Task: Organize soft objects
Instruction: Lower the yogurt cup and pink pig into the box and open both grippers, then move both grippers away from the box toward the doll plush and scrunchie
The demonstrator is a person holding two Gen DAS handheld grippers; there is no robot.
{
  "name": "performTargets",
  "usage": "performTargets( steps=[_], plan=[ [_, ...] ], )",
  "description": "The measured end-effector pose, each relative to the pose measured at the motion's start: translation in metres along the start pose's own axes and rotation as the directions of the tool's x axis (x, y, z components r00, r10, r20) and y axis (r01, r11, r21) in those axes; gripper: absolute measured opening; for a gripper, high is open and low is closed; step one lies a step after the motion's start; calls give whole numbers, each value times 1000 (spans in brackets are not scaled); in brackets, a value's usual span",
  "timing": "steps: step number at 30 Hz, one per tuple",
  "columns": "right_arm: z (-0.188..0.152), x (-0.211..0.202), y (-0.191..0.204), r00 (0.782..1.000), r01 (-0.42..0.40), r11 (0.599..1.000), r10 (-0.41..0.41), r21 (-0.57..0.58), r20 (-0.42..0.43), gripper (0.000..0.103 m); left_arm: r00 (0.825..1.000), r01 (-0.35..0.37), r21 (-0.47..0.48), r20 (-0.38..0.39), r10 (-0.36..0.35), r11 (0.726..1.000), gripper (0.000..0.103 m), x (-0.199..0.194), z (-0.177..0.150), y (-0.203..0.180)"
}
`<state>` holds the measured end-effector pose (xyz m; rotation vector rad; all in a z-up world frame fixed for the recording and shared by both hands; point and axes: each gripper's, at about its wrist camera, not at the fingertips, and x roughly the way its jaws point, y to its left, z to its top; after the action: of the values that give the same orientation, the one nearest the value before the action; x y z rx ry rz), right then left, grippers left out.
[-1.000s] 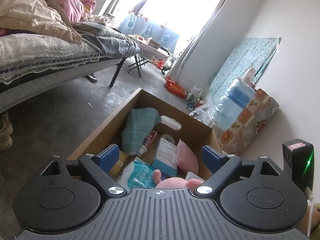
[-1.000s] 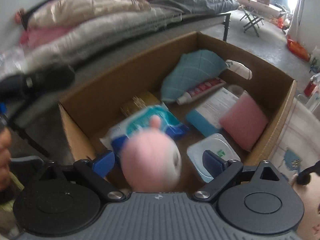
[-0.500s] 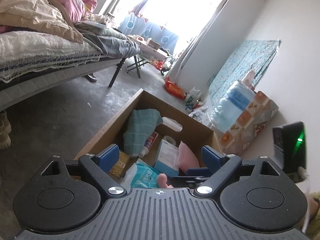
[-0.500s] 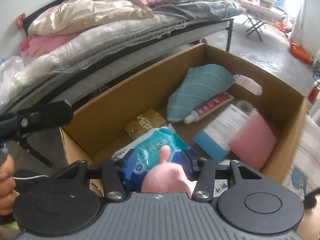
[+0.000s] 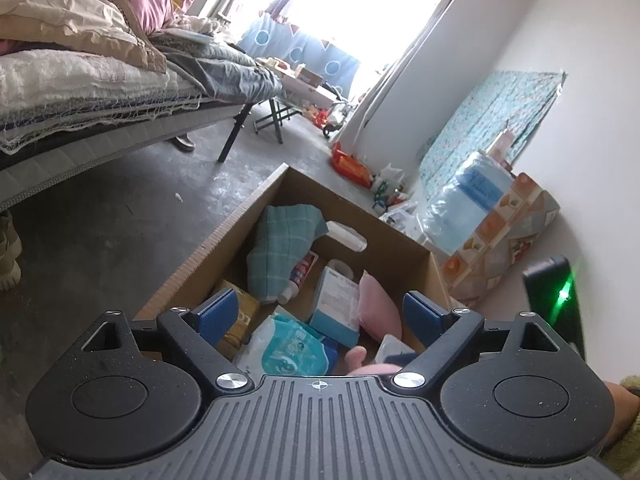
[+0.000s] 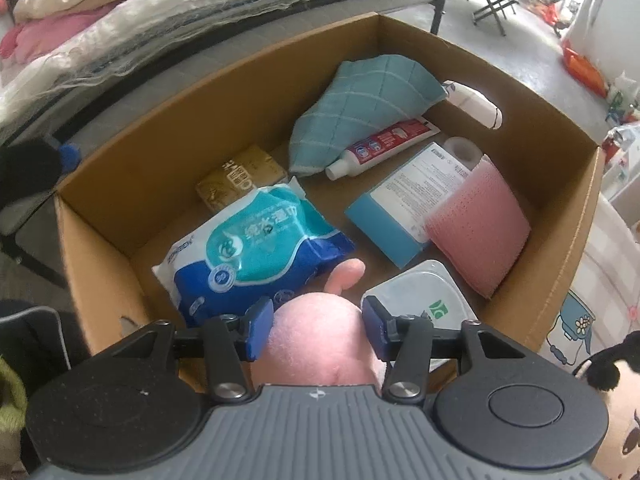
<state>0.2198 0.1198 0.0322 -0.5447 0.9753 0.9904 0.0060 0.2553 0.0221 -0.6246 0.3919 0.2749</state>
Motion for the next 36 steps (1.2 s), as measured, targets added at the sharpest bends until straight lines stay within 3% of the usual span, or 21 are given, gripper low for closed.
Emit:
performTargets(
  steps=[5,10,12,16,17,22,27,31,36],
  plan=[
    [1,-10,-8,998,-52,997,49,62,46,63,1000,-18,38,2,18,999,91,-5,0,-12],
    [-21,-61,-22,975,-103,989,80,103,206,72,999,-44,72,15,43,996,93,-12,0,-24],
    [-38,-85,-30,956,-126,984,85,129,281,75,999,-42,84,14,41,996,94,-15,-1,-31],
    [-89,-128,-48,897,-197,960,96,198,431,99,1000,-19,129,-3,19,991,98,-20,-9,-51],
    [-104,-137,-50,881,-204,956,85,211,466,100,1000,-5,143,-13,7,990,98,-20,-12,-57],
    [-182,-164,-62,816,-187,932,-28,310,577,101,994,71,226,-94,-51,971,101,-16,-28,-96],
    [-251,-172,-91,773,-205,863,-147,463,617,101,982,128,343,-177,-70,931,102,-3,-46,-149],
    [-293,-181,-120,730,-226,809,-228,543,644,101,965,181,389,-246,-88,903,102,14,-52,-194],
    [-330,-184,-154,665,-247,774,-302,583,683,101,940,234,430,-330,-90,872,103,57,-48,-255]
  ],
)
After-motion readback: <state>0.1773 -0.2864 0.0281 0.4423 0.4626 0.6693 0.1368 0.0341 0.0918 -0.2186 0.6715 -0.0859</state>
